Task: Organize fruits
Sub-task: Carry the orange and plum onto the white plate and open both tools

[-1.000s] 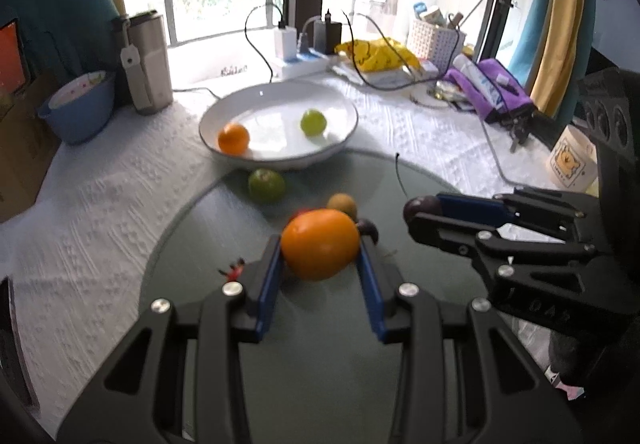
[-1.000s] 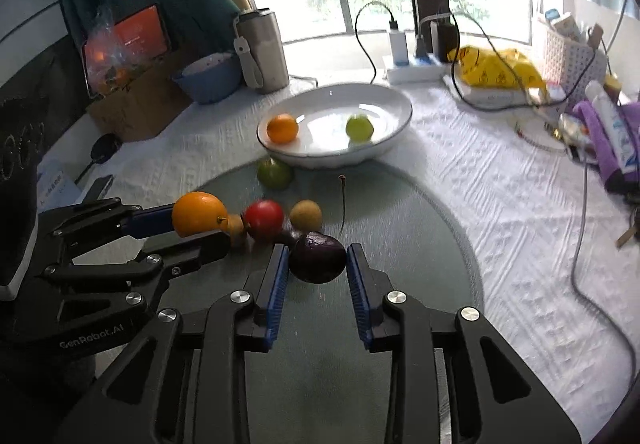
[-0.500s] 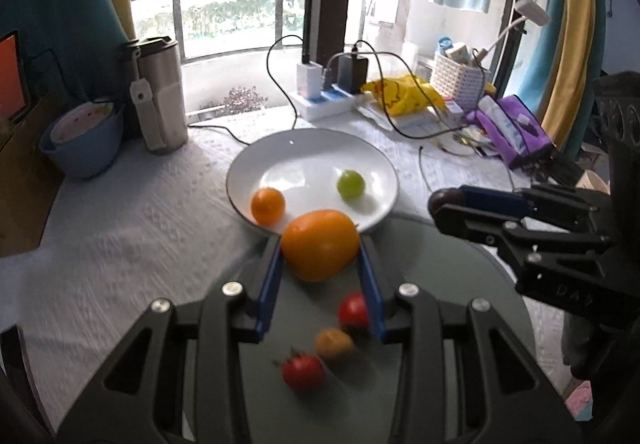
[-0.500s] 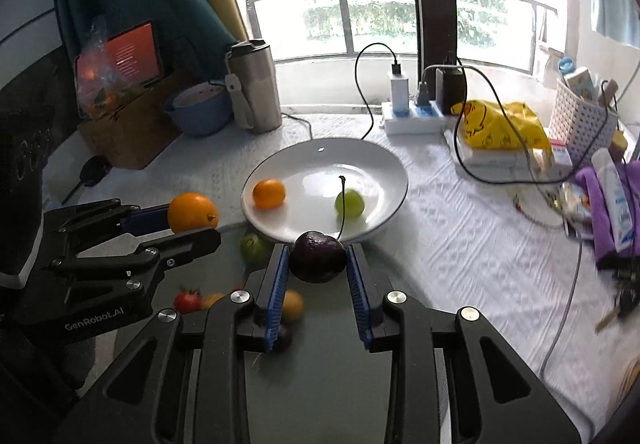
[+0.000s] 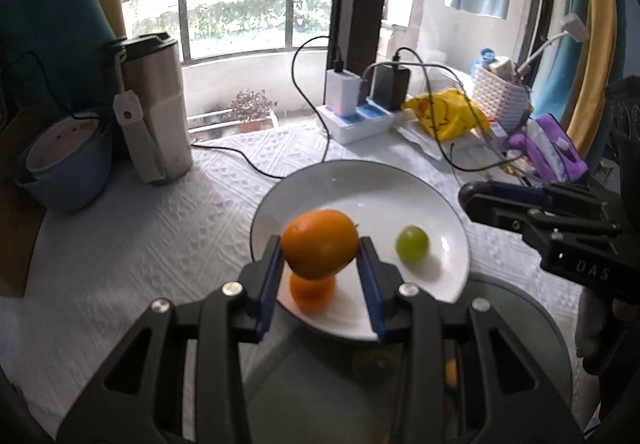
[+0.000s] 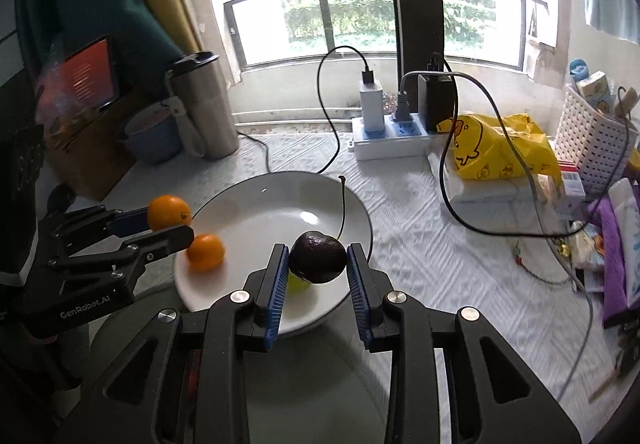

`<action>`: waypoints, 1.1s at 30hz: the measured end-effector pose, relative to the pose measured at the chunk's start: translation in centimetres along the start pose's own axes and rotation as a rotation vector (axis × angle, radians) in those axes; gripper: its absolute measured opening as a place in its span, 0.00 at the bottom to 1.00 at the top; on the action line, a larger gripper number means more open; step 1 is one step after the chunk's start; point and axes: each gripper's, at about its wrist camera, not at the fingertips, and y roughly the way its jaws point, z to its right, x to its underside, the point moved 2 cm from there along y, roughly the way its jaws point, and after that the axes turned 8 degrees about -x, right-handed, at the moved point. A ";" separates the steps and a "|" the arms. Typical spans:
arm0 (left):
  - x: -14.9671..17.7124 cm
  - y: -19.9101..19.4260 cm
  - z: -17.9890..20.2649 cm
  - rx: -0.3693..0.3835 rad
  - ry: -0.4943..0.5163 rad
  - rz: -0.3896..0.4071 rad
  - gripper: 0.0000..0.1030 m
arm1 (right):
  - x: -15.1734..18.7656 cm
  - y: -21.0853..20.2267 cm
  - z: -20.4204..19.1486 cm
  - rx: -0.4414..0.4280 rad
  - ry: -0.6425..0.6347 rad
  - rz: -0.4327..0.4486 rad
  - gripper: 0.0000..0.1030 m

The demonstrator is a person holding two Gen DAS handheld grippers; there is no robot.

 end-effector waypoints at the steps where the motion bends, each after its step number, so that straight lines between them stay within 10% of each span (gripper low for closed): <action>1: -0.2 0.4 -0.2 0.003 -0.006 -0.002 0.37 | -0.2 0.5 0.3 0.001 0.004 -0.002 0.31; 25: -0.3 4.8 -0.4 0.017 -0.056 -0.081 0.39 | -0.4 5.6 2.4 -0.018 0.057 -0.058 0.31; 33: -0.5 2.4 -0.1 0.017 -0.068 -0.039 0.58 | -0.7 3.9 1.2 -0.005 0.044 -0.037 0.32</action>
